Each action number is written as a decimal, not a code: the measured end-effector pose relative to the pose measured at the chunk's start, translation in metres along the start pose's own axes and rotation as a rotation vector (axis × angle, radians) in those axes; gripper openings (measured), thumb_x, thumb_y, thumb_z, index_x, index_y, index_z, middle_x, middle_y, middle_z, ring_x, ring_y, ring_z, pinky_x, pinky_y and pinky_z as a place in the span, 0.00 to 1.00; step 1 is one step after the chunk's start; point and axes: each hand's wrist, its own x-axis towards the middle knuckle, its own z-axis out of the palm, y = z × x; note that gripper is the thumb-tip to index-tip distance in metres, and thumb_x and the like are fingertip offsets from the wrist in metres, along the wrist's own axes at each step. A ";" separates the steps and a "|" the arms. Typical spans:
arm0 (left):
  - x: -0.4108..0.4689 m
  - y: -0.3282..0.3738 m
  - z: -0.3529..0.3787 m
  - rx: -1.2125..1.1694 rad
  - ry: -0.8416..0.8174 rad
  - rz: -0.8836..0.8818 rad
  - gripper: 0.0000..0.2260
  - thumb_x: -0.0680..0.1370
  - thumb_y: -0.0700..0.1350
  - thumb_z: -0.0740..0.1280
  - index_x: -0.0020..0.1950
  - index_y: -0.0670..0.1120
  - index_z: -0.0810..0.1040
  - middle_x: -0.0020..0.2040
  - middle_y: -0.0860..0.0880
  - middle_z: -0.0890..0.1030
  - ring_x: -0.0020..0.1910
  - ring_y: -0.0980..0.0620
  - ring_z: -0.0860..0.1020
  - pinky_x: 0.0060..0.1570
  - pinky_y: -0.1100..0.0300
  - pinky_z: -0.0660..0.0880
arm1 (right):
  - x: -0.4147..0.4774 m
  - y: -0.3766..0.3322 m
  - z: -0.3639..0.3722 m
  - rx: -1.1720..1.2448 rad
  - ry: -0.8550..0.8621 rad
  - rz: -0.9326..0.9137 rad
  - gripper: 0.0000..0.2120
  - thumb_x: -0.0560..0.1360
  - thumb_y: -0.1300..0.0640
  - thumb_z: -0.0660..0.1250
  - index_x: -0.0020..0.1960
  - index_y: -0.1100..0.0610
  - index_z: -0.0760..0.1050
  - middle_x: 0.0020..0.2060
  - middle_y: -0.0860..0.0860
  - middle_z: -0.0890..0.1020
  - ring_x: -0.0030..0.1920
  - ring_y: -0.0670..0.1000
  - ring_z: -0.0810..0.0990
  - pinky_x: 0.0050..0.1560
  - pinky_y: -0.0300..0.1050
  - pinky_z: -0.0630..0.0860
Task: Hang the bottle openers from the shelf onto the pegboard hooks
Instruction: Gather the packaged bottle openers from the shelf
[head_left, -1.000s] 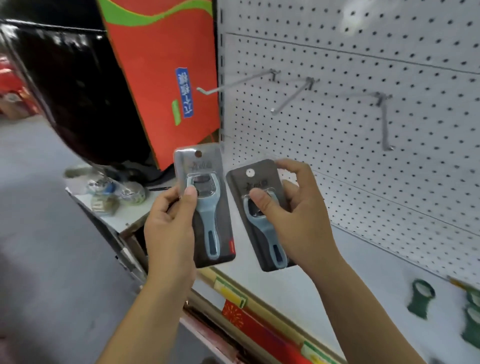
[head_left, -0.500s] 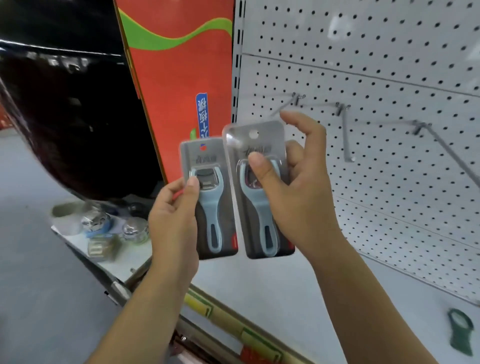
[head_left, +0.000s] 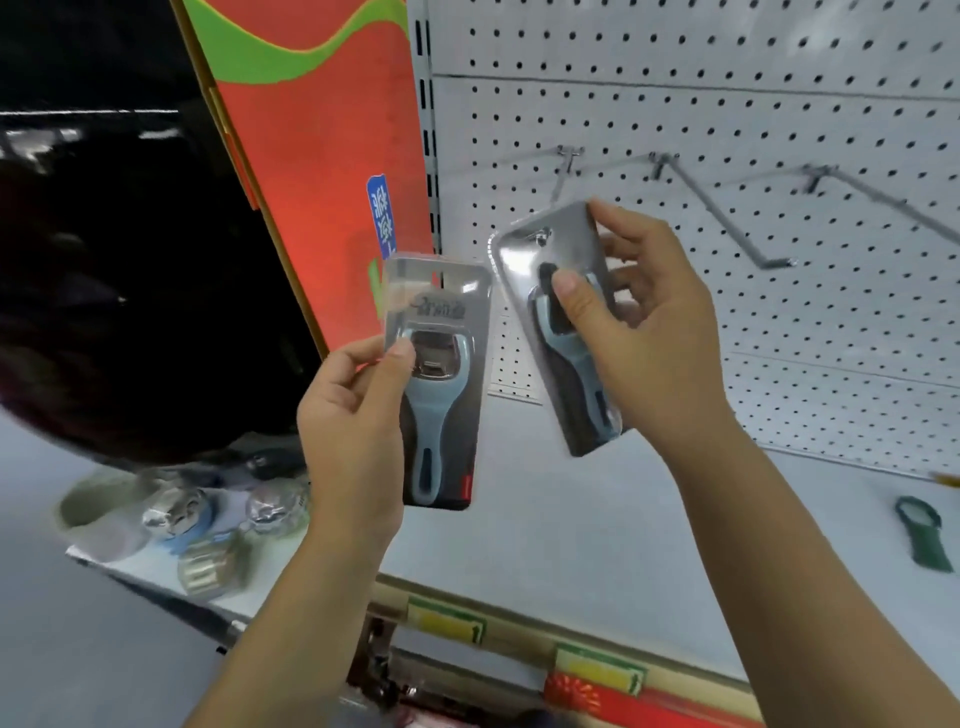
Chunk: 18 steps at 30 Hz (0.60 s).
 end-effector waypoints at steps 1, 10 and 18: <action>0.000 0.000 -0.001 -0.015 -0.015 0.005 0.05 0.80 0.40 0.67 0.45 0.47 0.79 0.35 0.54 0.84 0.35 0.56 0.82 0.36 0.61 0.79 | 0.001 0.001 -0.001 -0.020 0.004 -0.001 0.19 0.78 0.51 0.70 0.68 0.45 0.73 0.61 0.41 0.79 0.56 0.43 0.80 0.58 0.46 0.79; 0.003 0.009 0.006 -0.149 -0.082 0.169 0.06 0.77 0.45 0.68 0.42 0.55 0.82 0.37 0.55 0.82 0.39 0.52 0.80 0.41 0.57 0.78 | -0.015 -0.010 -0.011 -0.083 0.018 -0.008 0.15 0.82 0.50 0.64 0.69 0.46 0.75 0.62 0.40 0.79 0.63 0.40 0.76 0.62 0.34 0.73; -0.001 0.009 0.029 -0.114 -0.275 0.112 0.02 0.78 0.44 0.69 0.48 0.47 0.79 0.37 0.55 0.84 0.38 0.58 0.82 0.40 0.65 0.77 | -0.022 -0.020 -0.012 -0.087 0.057 -0.024 0.13 0.83 0.50 0.61 0.66 0.46 0.76 0.63 0.39 0.78 0.65 0.40 0.76 0.64 0.35 0.72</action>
